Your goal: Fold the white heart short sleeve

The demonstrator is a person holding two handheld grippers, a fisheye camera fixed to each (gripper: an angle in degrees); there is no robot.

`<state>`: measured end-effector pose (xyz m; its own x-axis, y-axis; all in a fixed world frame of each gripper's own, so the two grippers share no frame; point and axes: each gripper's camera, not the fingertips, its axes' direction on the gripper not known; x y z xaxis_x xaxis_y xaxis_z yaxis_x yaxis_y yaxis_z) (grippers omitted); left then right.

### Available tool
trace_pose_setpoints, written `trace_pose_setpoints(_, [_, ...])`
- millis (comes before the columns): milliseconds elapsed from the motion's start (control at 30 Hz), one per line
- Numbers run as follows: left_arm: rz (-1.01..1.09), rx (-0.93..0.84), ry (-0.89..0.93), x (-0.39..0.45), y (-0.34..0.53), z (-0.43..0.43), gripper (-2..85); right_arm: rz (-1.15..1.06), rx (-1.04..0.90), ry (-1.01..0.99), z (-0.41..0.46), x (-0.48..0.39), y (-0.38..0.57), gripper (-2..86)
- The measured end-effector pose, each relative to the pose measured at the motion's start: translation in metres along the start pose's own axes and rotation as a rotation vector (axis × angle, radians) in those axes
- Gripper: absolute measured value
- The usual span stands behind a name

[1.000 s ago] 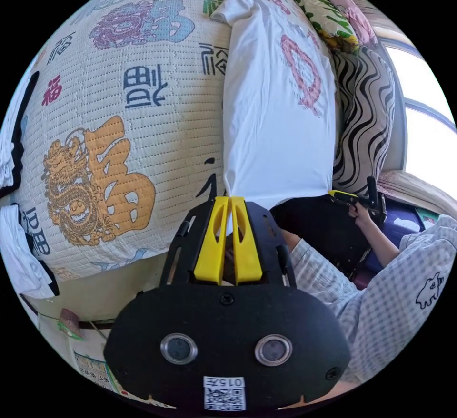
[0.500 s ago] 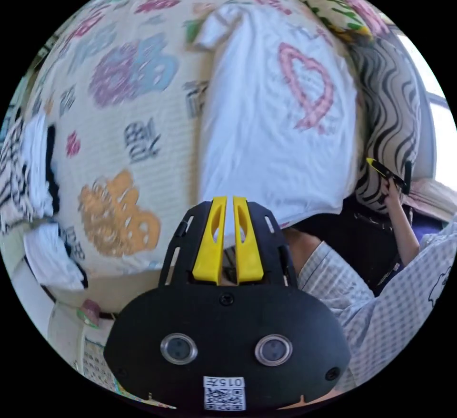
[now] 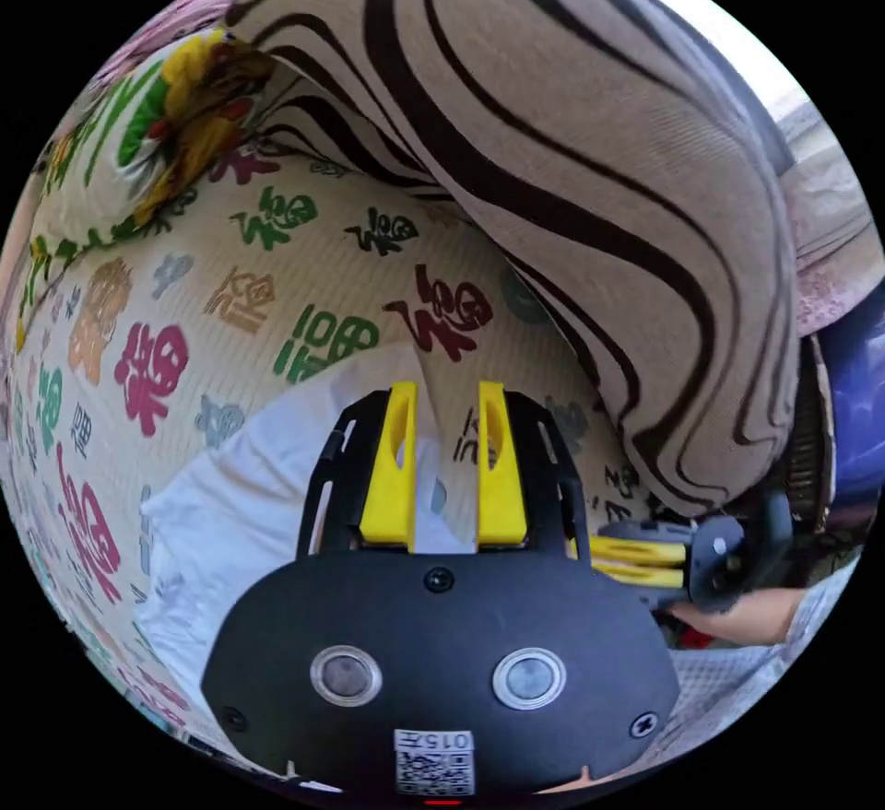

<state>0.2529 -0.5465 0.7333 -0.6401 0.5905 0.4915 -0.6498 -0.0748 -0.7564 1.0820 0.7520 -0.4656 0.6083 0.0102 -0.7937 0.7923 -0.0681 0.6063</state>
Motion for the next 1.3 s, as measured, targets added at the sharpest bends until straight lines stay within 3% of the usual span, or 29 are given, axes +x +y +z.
trace_pose_setpoints(100, [-0.001, -0.103, -0.131, 0.008, -0.045, 0.064, 9.3, 0.043, -0.004, -0.056, -0.005, 0.01, 0.008, 4.0])
trace_pose_setpoints(167, [-0.16, -0.169, -0.28, -0.016, -0.049, 0.103, 6.1, 0.068, 0.004, -0.079, -0.009, 0.017, 0.01, 4.0])
trace_pose_setpoints(267, [-0.243, -0.045, -0.167, -0.048, -0.025, 0.098, 0.9, 0.082, 0.031, -0.092, -0.016, 0.024, 0.007, 4.0])
trace_pose_setpoints(467, [-0.452, 0.288, 0.194, -0.148, 0.086, 0.014, -0.6, 0.102, 0.094, -0.13, -0.017, 0.033, -0.009, 4.1])
trace_pose_setpoints(533, [-0.518, 0.343, 0.225, -0.173, 0.125, -0.008, -0.6, 0.08, 0.106, -0.147, -0.014, 0.029, -0.018, 4.3])
trace_pose_setpoints(767, [-0.668, 0.395, 0.239, -0.228, 0.22, -0.027, -0.7, -0.245, 0.068, -0.232, 0.005, -0.031, -0.059, 7.3])
trace_pose_setpoints(933, [-0.696, 0.461, 0.321, -0.241, 0.237, -0.023, -0.7, -0.533, -0.037, -0.256, 0.011, -0.09, -0.066, 11.9])
trace_pose_setpoints(1133, [-0.674, 0.488, 0.405, -0.246, 0.235, -0.025, -0.7, -0.755, -0.084, -0.067, 0.037, -0.152, -0.049, 10.7])
trace_pose_setpoints(1300, [-0.642, 0.498, 0.452, -0.244, 0.223, -0.033, -0.7, -0.691, -0.027, 0.119, 0.047, -0.166, -0.041, 1.9])
